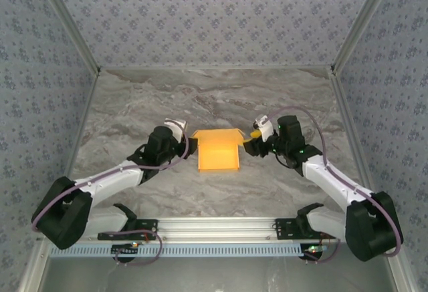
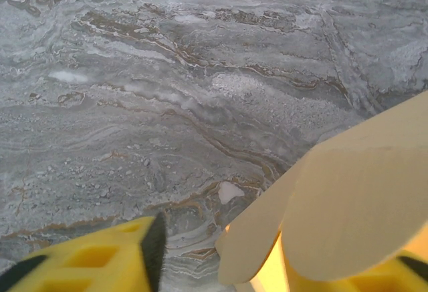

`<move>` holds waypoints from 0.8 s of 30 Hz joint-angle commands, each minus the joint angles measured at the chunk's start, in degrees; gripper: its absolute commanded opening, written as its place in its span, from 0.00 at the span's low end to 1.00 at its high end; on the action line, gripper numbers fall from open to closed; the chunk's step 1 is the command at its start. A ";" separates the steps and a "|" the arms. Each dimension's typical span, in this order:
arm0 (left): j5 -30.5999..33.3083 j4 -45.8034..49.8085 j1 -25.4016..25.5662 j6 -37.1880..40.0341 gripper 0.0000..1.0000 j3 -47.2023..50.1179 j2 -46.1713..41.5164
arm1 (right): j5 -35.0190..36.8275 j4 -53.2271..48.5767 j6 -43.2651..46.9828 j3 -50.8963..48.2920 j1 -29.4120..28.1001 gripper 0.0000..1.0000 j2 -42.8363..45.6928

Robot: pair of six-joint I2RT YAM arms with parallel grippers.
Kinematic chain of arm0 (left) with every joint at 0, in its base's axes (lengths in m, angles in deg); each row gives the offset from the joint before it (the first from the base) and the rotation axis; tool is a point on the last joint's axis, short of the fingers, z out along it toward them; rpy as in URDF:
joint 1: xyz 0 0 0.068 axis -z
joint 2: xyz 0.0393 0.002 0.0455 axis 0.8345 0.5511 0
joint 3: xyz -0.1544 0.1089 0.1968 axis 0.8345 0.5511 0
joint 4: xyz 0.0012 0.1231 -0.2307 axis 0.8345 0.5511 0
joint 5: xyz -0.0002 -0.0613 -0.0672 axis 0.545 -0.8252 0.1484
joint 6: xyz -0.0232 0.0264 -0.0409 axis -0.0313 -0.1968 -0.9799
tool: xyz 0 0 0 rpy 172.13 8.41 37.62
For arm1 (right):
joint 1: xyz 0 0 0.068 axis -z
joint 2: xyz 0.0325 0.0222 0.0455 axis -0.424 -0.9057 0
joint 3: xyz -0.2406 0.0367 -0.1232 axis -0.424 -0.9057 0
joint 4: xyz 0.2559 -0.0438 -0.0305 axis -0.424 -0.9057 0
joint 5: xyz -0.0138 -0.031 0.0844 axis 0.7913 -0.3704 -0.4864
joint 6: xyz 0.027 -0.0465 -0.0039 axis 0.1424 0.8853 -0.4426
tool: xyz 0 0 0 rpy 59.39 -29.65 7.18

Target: Fold the paper box

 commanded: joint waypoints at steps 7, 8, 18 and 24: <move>-2.57 0.92 0.32 -2.04 0.29 -4.21 1.94 | -1.99 6.78 -2.71 2.81 -3.91 0.36 -4.89; -2.87 0.64 0.35 -2.58 0.28 -4.20 2.12 | -1.89 6.90 -3.07 2.74 -4.21 0.34 -5.11; -6.09 -3.29 0.89 -6.79 0.21 -4.21 5.12 | 5.33 11.23 -7.20 0.79 -9.67 0.22 -7.12; -6.43 -3.77 1.02 -9.00 0.18 -4.21 5.51 | 8.18 14.16 -9.72 1.09 -11.89 0.18 -9.39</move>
